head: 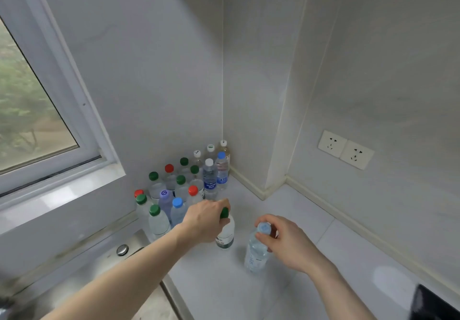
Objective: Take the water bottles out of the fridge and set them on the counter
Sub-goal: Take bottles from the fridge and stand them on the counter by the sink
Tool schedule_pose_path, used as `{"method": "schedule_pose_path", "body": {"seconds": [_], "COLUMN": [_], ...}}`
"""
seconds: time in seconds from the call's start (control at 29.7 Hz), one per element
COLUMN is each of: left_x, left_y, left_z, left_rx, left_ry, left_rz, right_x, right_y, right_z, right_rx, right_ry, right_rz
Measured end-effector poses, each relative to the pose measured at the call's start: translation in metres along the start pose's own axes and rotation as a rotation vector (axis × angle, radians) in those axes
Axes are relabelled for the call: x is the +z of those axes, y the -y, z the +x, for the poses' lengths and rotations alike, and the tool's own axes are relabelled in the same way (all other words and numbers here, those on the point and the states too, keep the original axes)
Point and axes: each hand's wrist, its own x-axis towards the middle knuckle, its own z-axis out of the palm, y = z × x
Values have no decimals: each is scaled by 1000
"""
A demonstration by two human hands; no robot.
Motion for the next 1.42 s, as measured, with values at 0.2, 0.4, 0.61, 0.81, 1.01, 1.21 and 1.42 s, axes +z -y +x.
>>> {"method": "schedule_pose_path", "body": {"seconds": [0.2, 0.4, 0.61, 0.81, 1.01, 1.21, 1.42], "left_x": [7, 14, 17, 22, 24, 27, 22], "left_y": [15, 33, 44, 59, 67, 75, 80], "left_z": [47, 91, 117, 137, 151, 152, 148], "left_rx": [-4, -69, -135, -206, -287, -342, -296], "left_ry": [-36, -49, -7, 8, 3, -16, -77], "left_rz": [84, 145, 198, 190, 171, 131, 136], "right_x": [8, 9, 5, 9, 25, 40, 59], "right_y": [-22, -34, -36, -34, -23, -7, 5], "right_z": [45, 103, 145, 195, 238, 269, 289], "right_rx": [0, 3, 2, -12, -17, -52, -55], "right_ry": [-28, -47, -59, -43, -25, 10, 54], "right_rz": [70, 77, 60, 55, 37, 54, 63]}}
